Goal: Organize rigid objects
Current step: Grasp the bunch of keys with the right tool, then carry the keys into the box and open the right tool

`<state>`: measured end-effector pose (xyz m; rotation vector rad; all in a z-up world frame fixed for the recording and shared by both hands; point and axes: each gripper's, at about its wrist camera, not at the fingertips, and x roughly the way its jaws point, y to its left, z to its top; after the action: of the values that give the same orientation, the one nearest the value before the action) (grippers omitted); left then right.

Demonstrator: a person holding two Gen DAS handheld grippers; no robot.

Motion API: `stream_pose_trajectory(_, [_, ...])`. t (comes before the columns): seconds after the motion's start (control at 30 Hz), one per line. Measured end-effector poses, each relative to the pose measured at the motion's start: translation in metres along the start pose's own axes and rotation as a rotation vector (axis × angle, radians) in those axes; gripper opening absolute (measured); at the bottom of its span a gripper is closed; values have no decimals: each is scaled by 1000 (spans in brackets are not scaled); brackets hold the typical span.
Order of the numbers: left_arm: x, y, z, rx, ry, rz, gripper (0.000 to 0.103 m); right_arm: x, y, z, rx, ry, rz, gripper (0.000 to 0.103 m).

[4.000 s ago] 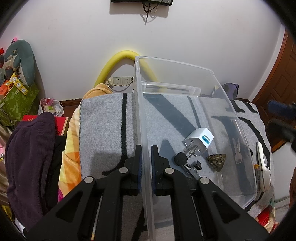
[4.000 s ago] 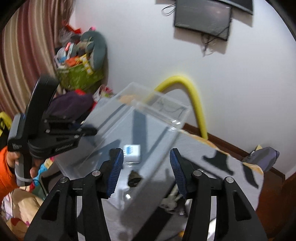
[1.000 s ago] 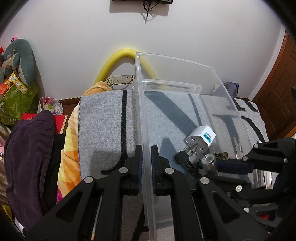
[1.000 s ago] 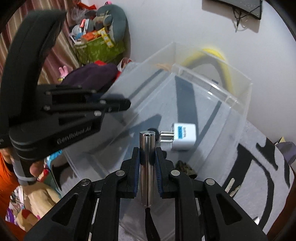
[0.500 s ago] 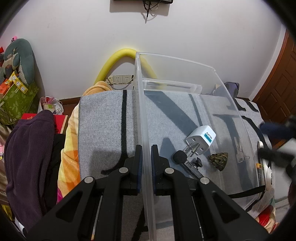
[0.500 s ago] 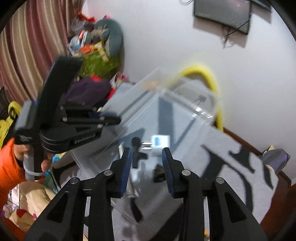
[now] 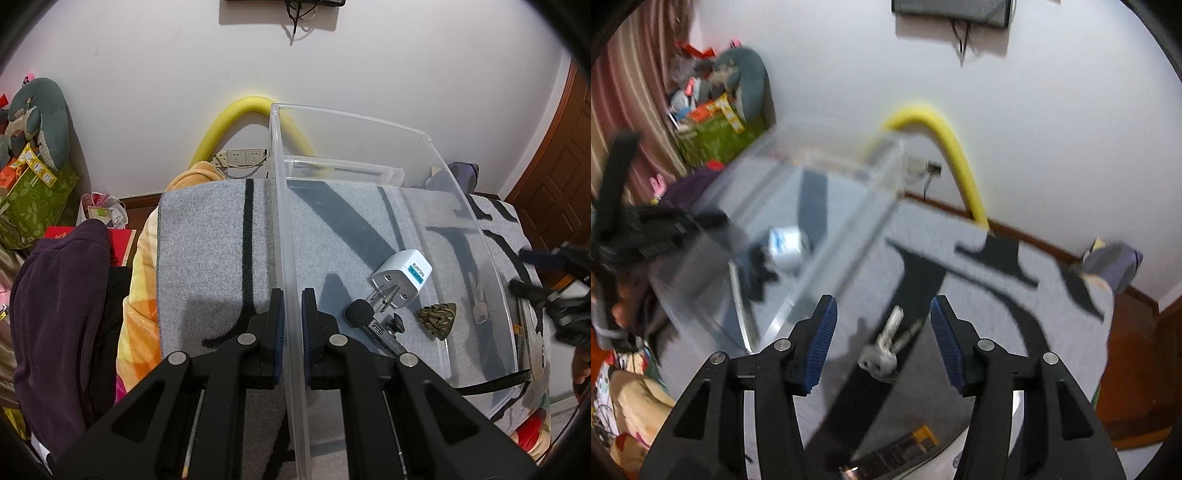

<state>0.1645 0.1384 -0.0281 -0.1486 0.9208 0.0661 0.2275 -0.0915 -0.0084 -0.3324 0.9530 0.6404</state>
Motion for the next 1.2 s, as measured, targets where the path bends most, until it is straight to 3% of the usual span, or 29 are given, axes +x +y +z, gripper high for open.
stream_pose_trajectory(0.27, [0,0,0,2,0,2,6,59,1,-25,-2,171,13,49])
stream_pose_trajectory(0.47, [0,-1,0,1,-1,1,6,57,4,-26,-30,143,3,46])
stream_pose_trajectory(0.67, [-1,-2,0,1,0,3,6,51,3,-40,-26,123,22,23])
stream_pose_trajectory(0.97, [-1,-2,0,3,2,4,6,31,-10,-50,18,85,39,23])
stream_pose_trajectory(1.2, [-1,-2,0,3,3,4,6,-3,-18,-29,22,-3,30,23])
